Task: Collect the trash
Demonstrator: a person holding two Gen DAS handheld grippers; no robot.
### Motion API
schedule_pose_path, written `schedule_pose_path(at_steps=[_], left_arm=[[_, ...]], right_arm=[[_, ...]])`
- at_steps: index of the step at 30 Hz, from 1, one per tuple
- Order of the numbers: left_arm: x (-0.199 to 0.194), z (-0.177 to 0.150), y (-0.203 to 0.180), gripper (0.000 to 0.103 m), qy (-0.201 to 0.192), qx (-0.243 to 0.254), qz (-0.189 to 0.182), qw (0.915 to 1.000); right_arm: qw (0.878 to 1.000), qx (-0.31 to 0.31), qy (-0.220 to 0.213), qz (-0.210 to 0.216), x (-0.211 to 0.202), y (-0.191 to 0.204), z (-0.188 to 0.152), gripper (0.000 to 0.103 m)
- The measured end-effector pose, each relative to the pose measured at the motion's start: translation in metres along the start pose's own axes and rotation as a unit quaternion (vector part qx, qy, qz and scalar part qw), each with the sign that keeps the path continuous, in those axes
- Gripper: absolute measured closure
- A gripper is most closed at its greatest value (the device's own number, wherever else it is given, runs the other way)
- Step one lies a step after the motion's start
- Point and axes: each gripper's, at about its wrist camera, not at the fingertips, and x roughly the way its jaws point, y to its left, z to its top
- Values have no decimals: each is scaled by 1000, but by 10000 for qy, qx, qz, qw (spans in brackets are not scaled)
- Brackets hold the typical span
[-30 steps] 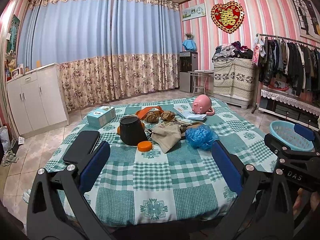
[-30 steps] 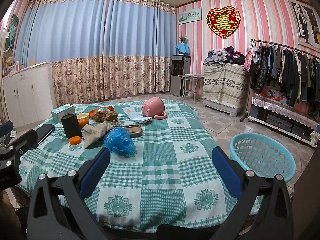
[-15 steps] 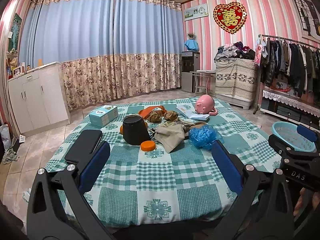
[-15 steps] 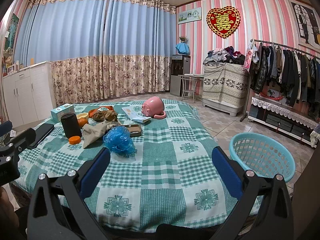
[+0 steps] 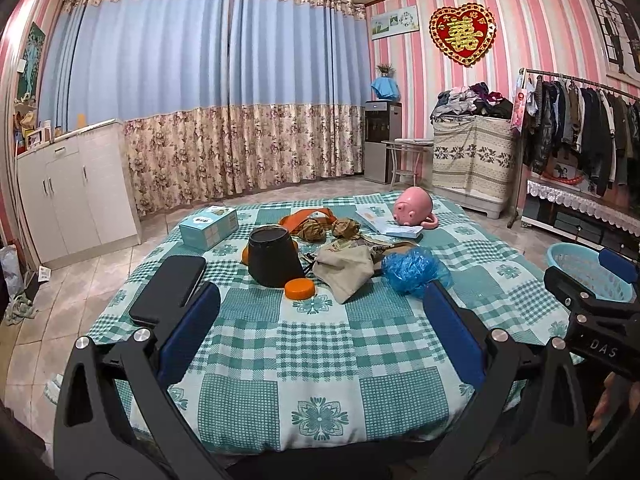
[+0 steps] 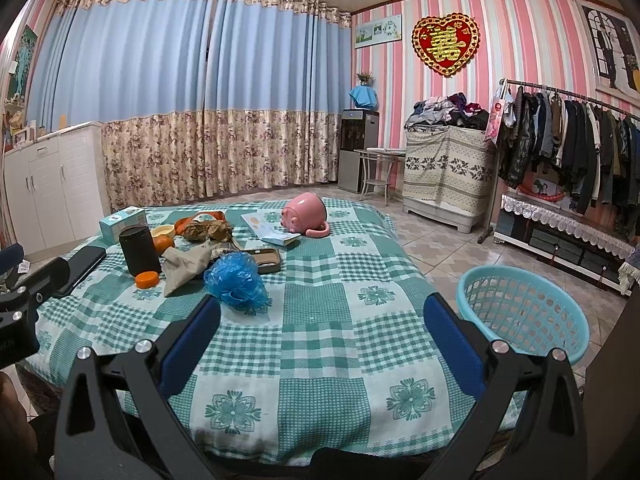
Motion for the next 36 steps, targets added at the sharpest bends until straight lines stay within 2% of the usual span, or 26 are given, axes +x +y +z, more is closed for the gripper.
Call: schedule_pose_path(at_steps=[11,19,29,34,36], left_arm=[[3,1,6,5,17,-85,10,10000],[13,-1,14,5,128,-197,-4,9997],[21,7,24,5,63,58,101,9999],[33,12,41,5,69,14,312,9995],[41,13,49,5,151,-35,294,9994]], right_arm=[[9999,-20,-118,-31,-6,-4,1,4],[9994,11,-171,-298,-6,-13,3,4],[9997,242,23,-1,16,-13,17,4],[9999,-57,125,-101,40,3,31,4],[9993,-174,335,-37,58,11,35,4]])
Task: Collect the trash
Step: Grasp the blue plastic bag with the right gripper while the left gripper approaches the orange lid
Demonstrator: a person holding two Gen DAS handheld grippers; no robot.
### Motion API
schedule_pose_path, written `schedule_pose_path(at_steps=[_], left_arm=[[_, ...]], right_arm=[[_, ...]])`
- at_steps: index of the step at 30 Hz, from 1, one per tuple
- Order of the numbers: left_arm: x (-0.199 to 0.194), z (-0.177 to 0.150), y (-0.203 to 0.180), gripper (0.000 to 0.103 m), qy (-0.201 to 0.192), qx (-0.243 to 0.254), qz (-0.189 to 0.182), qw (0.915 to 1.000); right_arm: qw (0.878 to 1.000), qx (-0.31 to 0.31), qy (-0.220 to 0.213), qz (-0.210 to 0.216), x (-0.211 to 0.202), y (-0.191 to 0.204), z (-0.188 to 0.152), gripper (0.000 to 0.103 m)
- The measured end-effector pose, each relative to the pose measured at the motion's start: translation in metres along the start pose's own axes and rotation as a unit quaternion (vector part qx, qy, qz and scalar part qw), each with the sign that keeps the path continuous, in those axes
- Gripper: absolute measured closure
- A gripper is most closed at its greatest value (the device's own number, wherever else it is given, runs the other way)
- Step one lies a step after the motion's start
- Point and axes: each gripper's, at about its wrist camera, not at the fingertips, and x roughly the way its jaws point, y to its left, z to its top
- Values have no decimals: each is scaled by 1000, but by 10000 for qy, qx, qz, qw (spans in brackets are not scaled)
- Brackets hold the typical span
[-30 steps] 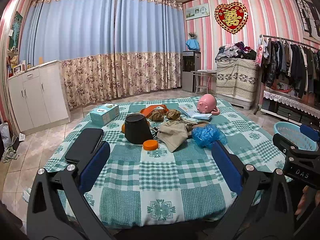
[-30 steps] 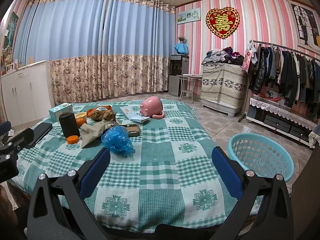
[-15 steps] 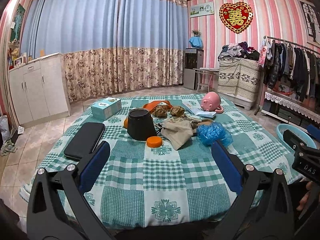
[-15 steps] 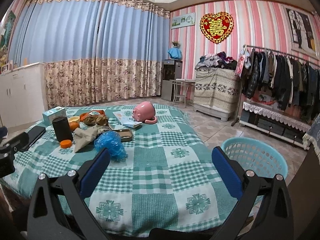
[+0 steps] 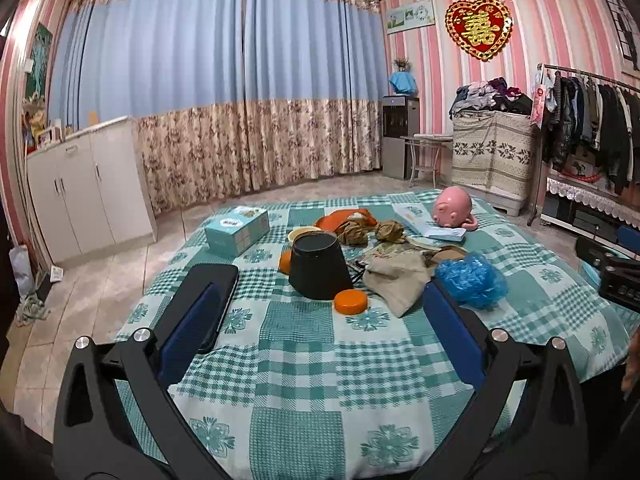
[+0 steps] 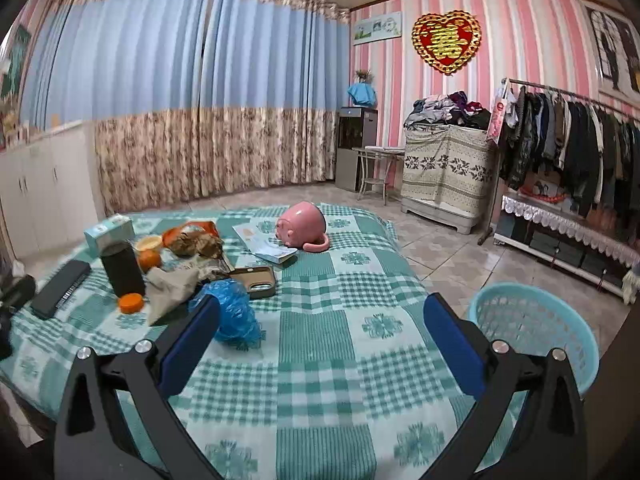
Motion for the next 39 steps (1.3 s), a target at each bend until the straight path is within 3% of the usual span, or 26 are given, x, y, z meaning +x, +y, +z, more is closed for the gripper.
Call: schedule_pose_path(at_steps=[8,10,12,17,18,21,24,26,30,36,39], left_arm=[[38,-2,14,5,93,330,381,9987],[52,-4,17,5,349,301,364,9983],[68,-6,22,5,761,198,61,9969],[90,-10,19,5,929,128,144,9955],[94,-10,17,5,951,135,172,9952],[102,-9,12,5,1019,38,106,9947],[112,-9,3,5,1143,-32,-72,9934],[117,-10,-5,5,1107,32,68,9938],[123,-12,-17,5,1185,123,147,9928],[142,-12,-24,5,1430,48,36,9897],[152,-12,-26,16,1622,-106,-164,9866]], right_arm=[[9958,-290,790,349,81,37,2,4],[9945,-340,885,448,92,45,-1,4],[9929,-459,949,543,101,53,-4,4],[9891,-649,1124,702,117,63,-9,5],[9873,-611,1212,831,121,62,-10,7],[9793,-548,1482,1262,128,59,-13,43],[9719,-481,1565,1690,127,59,-13,64],[9685,-498,1564,1874,123,61,-13,75],[9747,-583,1289,1730,110,53,-6,84],[9869,-257,995,1247,100,18,5,84],[9868,6,1055,1227,104,3,6,84]])
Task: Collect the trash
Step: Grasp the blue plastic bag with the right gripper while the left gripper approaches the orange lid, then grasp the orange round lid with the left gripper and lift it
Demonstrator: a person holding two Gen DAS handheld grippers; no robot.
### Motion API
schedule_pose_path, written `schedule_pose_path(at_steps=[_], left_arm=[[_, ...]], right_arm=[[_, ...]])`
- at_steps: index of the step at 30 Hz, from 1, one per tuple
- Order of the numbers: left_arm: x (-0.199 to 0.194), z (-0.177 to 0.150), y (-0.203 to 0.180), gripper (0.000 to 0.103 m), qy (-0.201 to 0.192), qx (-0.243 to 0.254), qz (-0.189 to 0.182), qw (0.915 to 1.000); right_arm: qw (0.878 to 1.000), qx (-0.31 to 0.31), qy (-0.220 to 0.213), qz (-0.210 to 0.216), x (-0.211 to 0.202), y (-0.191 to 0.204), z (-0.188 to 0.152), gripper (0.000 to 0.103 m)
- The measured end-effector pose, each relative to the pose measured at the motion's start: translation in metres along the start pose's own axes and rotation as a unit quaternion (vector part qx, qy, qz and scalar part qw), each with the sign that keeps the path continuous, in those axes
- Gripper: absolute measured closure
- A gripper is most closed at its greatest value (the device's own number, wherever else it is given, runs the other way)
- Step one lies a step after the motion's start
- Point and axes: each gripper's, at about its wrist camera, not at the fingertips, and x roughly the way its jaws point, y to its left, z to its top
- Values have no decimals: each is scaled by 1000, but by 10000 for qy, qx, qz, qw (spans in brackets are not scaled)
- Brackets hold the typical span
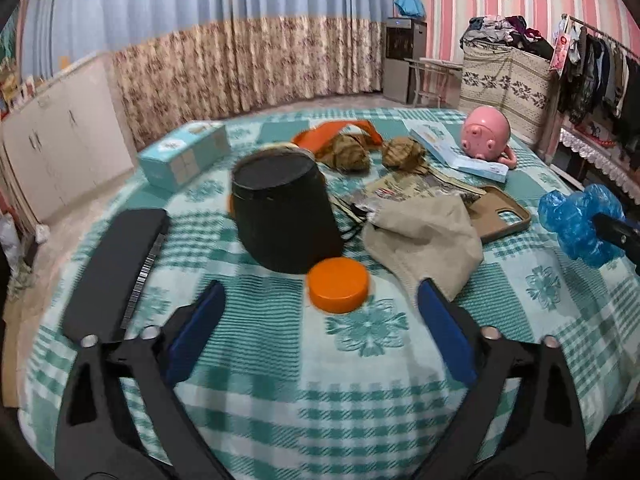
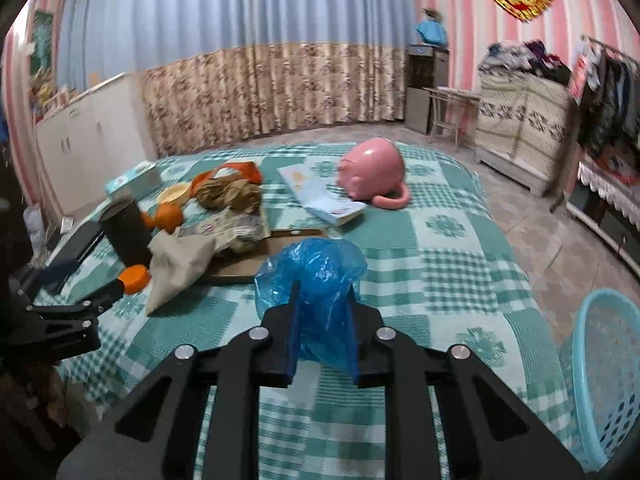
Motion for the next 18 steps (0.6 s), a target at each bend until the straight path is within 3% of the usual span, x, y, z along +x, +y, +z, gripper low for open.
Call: schedule_pose_path(at_steps=[5,7,10,18], left_arm=[[23,3,-8,36,368,-8,-48,9993],[32,3,-11,53,532,39,-16,9986],[35,3,-14,62,536,78,23,9985],[18,0,-13,64,276,133,156,9994]], right_arm=[[9999,147,-31,11,-1,-7,2,84],[9999,108,-40,11,0,-6,2,84],[10000,50,-61,-18,0,-4,3,84],[9997,104,-208,-125,-11,-12,4,84]])
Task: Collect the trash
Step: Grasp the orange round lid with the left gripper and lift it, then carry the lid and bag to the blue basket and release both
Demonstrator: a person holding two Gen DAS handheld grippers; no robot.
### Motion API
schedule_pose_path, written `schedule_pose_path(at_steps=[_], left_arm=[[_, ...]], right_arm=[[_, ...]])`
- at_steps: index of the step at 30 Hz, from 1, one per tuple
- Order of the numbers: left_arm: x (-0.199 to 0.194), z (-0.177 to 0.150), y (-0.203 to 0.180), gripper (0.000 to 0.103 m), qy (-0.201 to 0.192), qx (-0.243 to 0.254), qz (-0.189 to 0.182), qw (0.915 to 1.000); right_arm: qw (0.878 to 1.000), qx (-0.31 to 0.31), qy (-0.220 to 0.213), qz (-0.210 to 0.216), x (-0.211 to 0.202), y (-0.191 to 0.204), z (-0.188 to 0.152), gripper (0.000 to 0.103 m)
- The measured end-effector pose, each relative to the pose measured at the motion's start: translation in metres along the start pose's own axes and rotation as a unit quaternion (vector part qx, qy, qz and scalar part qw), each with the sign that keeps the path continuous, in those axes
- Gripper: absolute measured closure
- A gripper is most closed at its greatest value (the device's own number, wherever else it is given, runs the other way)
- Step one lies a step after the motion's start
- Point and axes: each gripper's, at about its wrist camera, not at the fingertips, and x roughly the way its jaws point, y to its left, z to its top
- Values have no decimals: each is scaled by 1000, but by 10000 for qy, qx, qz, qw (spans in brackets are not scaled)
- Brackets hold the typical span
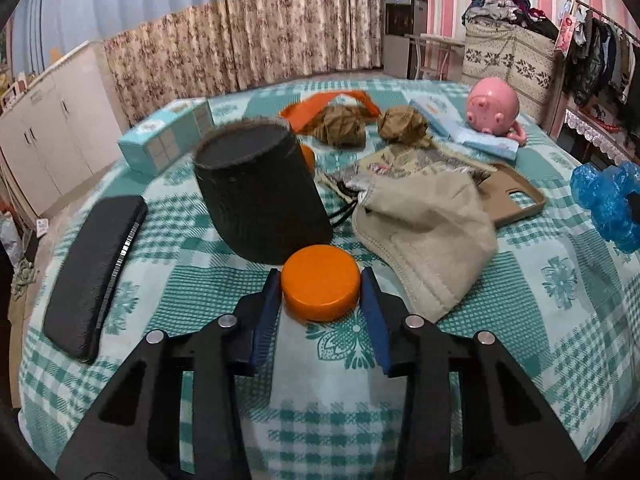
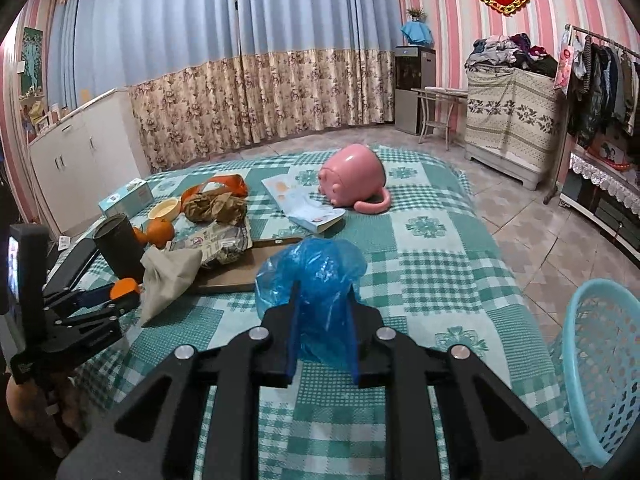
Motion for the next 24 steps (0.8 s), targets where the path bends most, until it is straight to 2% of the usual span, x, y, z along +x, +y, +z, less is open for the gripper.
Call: schedule_pose_path(at_steps=[4,6,10,12,14,19,24], left_arm=[[-33,3,-11,64,-505,222,145,9984],[-49,8,-18,64,-758,251,68,9968],[-72,23,-43,64,-1068,272,-323,9934],[-78,31,-62,64,-1155,374,-558,9910],[-81,41,-84,64,-1237,501,-784,9879],[-85,57,-139,64,-1275,717,-1426,9789],[-96,51,-199,64,-1517,1347,-1712,9641]], right_arm=[[9998,135,-124,-110,-10,-11,1,84],[9991,267,-198,-245,-16,-19,2,84],[9958,616,-470,-490,-40,-42,6,84],[9905,770,-745,-857,-64,-61,10,84],[9855,1025,-860,-1039,-82,-83,11,84],[9724,1609,-899,-1433,-114,-139,-3,84],[9540,1961,-922,-2072,-137,-187,-22,84]])
